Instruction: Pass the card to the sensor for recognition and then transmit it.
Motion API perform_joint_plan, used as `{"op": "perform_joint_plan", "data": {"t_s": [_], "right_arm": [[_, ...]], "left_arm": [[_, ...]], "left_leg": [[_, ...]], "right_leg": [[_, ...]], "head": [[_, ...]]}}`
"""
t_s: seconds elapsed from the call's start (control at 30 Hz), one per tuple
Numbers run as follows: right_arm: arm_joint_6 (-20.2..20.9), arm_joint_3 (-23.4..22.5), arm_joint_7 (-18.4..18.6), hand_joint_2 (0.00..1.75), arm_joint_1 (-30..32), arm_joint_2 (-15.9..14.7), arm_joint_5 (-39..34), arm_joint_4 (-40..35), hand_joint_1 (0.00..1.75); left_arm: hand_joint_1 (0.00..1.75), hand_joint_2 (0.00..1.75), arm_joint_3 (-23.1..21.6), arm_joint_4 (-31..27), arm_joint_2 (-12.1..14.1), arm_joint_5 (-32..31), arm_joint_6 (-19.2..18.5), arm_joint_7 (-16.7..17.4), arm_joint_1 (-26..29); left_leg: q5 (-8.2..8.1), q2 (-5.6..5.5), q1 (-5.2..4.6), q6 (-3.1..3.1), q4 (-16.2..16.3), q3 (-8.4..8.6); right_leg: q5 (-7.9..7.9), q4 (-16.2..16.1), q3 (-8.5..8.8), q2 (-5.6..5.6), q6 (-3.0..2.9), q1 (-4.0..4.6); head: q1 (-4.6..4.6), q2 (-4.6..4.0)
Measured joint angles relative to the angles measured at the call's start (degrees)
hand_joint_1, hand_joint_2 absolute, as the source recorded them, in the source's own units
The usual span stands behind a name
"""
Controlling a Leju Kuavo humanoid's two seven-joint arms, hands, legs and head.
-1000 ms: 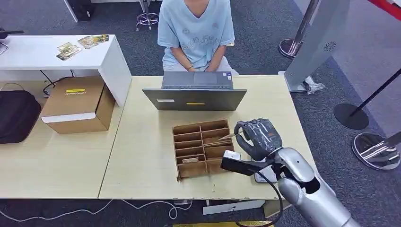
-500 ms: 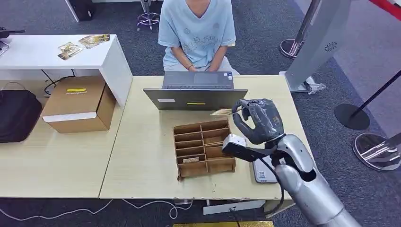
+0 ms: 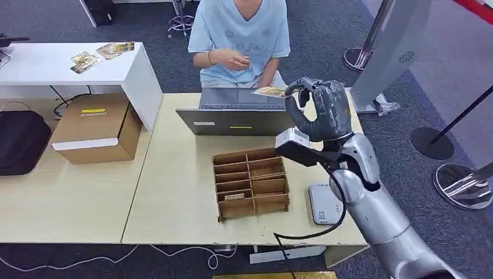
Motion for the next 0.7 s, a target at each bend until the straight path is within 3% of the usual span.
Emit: {"op": "perform_joint_plan", "data": {"t_s": [0.33,0.7], "right_arm": [[-3.91,0.55,2.05,1.75,-10.29,3.41,2.73,12.28,1.75],[-5.84,0.59,4.05,1.75,-17.31,6.6,5.23,24.25,1.75]], "left_arm": [[0.0,0.0,4.37,0.0,0.22,5.86,1.27,-0.35,2.44],[0.0,0.0,11.65,0.0,0.33,13.13,1.71,-0.42,4.6]], "left_leg": [[0.06,0.01,-0.01,-0.04,0.0,0.03],[0.11,0.01,-0.01,-0.05,0.01,0.03]], "right_leg": [[0.07,0.0,0.0,0.02,-0.02,-0.01],[0.12,0.0,0.0,0.01,-0.03,0.0]], "head": [[-0.02,0.0],[-0.02,0.0]]}}
